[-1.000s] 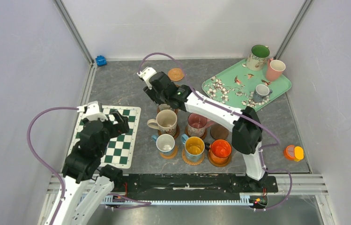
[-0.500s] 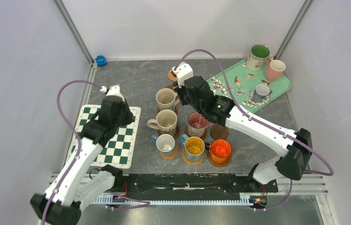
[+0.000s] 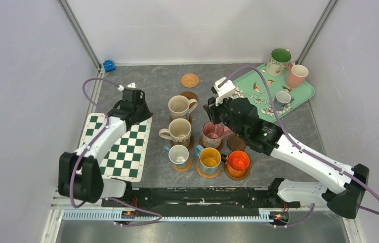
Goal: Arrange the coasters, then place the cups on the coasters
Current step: Pick up the cup from the tray.
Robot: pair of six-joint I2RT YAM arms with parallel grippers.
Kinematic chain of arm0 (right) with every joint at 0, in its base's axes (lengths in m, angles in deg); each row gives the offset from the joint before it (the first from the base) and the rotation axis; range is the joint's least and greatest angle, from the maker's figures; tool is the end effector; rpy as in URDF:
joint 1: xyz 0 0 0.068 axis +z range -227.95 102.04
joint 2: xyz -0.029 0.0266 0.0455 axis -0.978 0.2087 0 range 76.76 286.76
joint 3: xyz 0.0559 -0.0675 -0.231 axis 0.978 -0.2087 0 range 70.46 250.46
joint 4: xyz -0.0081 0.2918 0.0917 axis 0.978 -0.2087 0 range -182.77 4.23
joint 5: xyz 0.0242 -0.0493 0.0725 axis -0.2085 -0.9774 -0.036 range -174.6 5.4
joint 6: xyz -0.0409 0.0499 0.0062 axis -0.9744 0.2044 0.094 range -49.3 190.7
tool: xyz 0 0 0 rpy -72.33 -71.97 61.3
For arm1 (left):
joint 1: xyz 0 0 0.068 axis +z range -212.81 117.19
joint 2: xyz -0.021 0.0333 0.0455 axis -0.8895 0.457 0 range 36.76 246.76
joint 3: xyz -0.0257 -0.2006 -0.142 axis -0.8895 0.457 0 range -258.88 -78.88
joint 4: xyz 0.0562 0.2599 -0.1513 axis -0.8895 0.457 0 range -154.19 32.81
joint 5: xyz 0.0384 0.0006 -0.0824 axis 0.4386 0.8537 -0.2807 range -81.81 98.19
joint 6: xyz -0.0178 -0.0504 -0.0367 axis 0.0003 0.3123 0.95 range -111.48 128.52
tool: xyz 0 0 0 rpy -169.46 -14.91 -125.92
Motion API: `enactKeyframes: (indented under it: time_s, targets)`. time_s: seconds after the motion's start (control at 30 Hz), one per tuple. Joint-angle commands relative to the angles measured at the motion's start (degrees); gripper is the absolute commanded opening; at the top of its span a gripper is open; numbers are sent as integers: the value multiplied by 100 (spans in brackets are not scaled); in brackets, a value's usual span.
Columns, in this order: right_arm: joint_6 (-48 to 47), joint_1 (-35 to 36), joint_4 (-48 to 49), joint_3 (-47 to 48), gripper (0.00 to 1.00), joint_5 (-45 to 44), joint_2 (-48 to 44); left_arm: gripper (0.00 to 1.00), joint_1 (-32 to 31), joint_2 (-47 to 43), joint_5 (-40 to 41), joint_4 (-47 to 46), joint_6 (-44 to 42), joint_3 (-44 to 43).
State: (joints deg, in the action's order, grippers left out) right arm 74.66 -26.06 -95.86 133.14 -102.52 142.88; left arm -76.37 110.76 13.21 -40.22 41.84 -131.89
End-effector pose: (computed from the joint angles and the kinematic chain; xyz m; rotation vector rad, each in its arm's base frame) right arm 0.2207 0.2562 0.3443 -0.5270 1.7363 0.4137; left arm 0.3284 -0.0747 0.2052 -0.4493 2.3282 -0.2956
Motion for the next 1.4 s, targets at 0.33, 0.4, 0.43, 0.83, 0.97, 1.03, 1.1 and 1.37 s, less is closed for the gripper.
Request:
enactKeyframes:
  time_s: [0.33, 0.4, 0.43, 0.83, 0.97, 1.03, 1.1, 1.37]
  targets:
    - [202, 13, 420, -60, 25, 8, -355, 2, 512, 2291, -1854, -1951, 923, -232]
    - [208, 15, 431, -42, 26, -33, -336, 2, 512, 2537, -1896, -1965, 957, -327]
    - [200, 14, 422, -10, 26, -49, -322, 2, 511, 2621, -1922, -1980, 964, -349]
    - [122, 18, 354, 149, 26, -172, -213, 2, 233, 3124, -2085, -2202, 967, -350]
    - [54, 13, 339, 115, 25, -219, -246, 2, 163, 3297, -2364, -2372, 1035, -366]
    - [37, 18, 343, 105, 25, -292, -258, 2, 106, 3349, -2378, -2374, 1061, -353]
    - [23, 13, 322, 140, 25, -322, -257, 2, 20, 3325, -2326, -2377, 1094, -294]
    - [-5, 16, 297, 155, 25, -470, -293, 2, -182, 3328, -2302, -2436, 1116, -236]
